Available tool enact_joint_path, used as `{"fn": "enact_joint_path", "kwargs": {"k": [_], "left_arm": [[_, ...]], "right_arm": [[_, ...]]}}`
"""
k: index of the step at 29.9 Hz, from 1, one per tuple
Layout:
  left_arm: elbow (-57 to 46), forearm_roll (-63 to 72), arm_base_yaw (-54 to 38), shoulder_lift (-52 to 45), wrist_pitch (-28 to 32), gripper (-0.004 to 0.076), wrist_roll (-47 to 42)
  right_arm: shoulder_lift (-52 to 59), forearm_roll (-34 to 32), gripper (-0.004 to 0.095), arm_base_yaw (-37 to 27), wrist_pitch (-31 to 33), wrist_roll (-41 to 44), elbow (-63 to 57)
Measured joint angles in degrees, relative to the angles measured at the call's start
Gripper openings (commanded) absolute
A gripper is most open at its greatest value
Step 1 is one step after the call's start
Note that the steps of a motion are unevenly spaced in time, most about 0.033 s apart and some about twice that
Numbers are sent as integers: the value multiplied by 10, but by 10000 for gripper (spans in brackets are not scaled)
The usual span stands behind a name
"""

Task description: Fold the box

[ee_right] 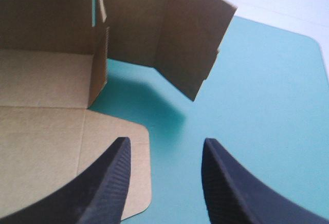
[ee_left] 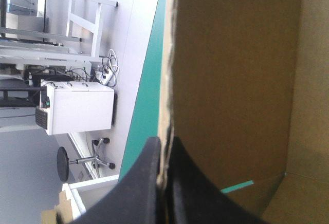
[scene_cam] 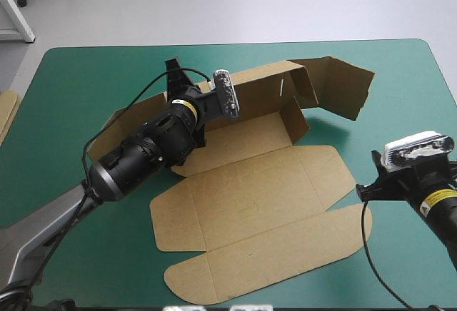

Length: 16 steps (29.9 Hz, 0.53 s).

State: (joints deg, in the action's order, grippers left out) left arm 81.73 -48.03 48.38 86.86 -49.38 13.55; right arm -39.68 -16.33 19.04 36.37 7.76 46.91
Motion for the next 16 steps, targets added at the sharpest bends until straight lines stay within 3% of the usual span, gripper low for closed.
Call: {"fn": "enact_joint_path", "kwargs": {"k": [10, 16], "left_arm": [[-82, -105, 55, 0, 10, -10, -87], [-116, -129, 60, -1, 18, -10, -121]], "right_arm": [[1, -71, 413, 0, 7, 64, 19], [-16, -222, 413, 0, 15, 186, 21]]}}
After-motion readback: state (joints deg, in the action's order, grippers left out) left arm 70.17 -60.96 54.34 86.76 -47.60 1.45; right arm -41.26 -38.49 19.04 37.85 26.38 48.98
